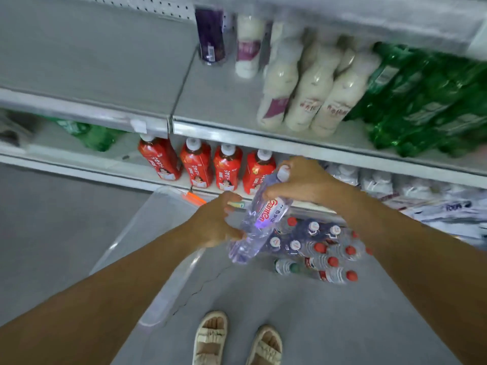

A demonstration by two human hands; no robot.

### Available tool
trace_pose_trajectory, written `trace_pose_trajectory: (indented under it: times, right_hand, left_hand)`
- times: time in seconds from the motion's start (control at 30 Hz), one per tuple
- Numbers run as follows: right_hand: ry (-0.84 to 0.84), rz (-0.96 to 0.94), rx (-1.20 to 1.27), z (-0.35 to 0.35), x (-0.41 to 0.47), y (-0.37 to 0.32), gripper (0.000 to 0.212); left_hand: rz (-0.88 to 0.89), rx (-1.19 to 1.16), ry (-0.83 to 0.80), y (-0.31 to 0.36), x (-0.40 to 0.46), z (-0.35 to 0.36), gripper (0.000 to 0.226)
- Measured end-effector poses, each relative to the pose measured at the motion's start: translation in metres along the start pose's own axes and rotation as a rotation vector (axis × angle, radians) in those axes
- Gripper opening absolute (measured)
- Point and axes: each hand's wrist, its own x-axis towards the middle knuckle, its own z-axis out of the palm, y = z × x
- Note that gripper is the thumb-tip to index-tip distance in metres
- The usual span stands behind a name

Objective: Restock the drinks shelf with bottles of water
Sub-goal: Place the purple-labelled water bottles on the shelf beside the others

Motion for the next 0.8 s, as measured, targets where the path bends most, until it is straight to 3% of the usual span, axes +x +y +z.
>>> trace_pose_trajectory:
  times: [0.2, 0.37, 0.4, 0.5, 0.53, 0.67, 0.8]
  right_hand:
    - [-0.054, -0.016, 0.061, -0.095, -0.055, -0.067, 0.047]
    - [-0.038, -0.055, 0.143, -0.16, -0.105, -0.11, 0.022]
    - [-0.018, -0.051, 0.151, -0.17, -0.114, -0.119, 0.027]
    - [0.025, -0.059, 0.13, -0.2, -0.139, -0.139, 0.069]
    - [0.027, -0.073, 0.111, -0.209, -0.149, -0.145, 0.072]
    - [0.065, -0.117, 0.095, -0.249, -0.188, -0.165, 0.037]
    - [0.235, -0.213, 0.083, -0.282, -0.223, -0.179, 0.037]
  left_hand:
    - [0.119, -0.157, -0.056, 0.08, -0.064, -0.029, 0.068]
    - [0.209, -0.142, 0.006, 0.143, -0.116, -0.041, 0.073]
    - [0.233, -0.138, 0.022, 0.154, -0.125, -0.041, 0.07]
    - [0.299, -0.113, 0.071, 0.187, -0.152, -0.043, 0.062]
    - [0.316, -0.108, 0.088, 0.197, -0.16, -0.043, 0.061]
    - [0.383, -0.11, 0.136, 0.237, -0.187, -0.042, 0.053]
    - [0.449, -0.153, 0.158, 0.28, -0.213, -0.041, 0.047]
